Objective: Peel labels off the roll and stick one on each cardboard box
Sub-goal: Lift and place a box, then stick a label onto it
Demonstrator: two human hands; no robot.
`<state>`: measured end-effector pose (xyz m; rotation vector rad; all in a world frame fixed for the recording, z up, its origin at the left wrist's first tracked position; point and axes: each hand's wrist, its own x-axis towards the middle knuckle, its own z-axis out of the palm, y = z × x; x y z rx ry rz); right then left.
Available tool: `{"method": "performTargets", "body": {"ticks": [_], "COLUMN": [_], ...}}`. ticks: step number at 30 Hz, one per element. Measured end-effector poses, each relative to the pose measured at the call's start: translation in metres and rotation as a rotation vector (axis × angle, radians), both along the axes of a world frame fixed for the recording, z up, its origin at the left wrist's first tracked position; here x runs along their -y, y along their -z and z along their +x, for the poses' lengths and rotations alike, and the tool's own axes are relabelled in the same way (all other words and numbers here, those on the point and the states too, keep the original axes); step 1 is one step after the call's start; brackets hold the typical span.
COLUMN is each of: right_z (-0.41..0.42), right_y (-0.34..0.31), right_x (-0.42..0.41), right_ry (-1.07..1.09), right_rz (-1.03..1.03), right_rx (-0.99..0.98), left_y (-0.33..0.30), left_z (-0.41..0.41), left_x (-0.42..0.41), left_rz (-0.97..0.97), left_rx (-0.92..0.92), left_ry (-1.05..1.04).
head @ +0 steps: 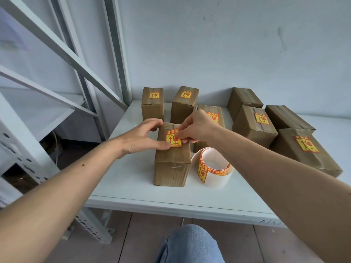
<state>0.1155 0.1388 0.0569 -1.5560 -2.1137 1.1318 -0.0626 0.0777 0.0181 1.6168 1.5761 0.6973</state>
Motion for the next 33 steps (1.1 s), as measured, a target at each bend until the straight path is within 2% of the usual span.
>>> {"method": "performTargets", "body": {"ticks": [7, 22, 28, 33], "right_z": [-0.001, -0.006, -0.009, -0.004], "right_y": [0.003, 0.014, 0.027, 0.029], "right_x": [0.000, 0.001, -0.006, -0.003], "right_ry": [0.003, 0.057, 0.140, 0.109], "right_rz": [0.062, 0.292, 0.286, 0.245], "right_rx": [0.029, 0.102, 0.050, 0.058], "left_y": [0.005, 0.006, 0.008, 0.009], "left_z": [0.012, 0.009, 0.009, 0.013], "left_x": [-0.001, -0.005, -0.007, -0.006], "left_rz": [0.107, 0.111, 0.124, 0.132], "left_rx": [-0.082, -0.112, -0.130, -0.115], "left_ry": [-0.091, -0.093, -0.095, -0.123]}}
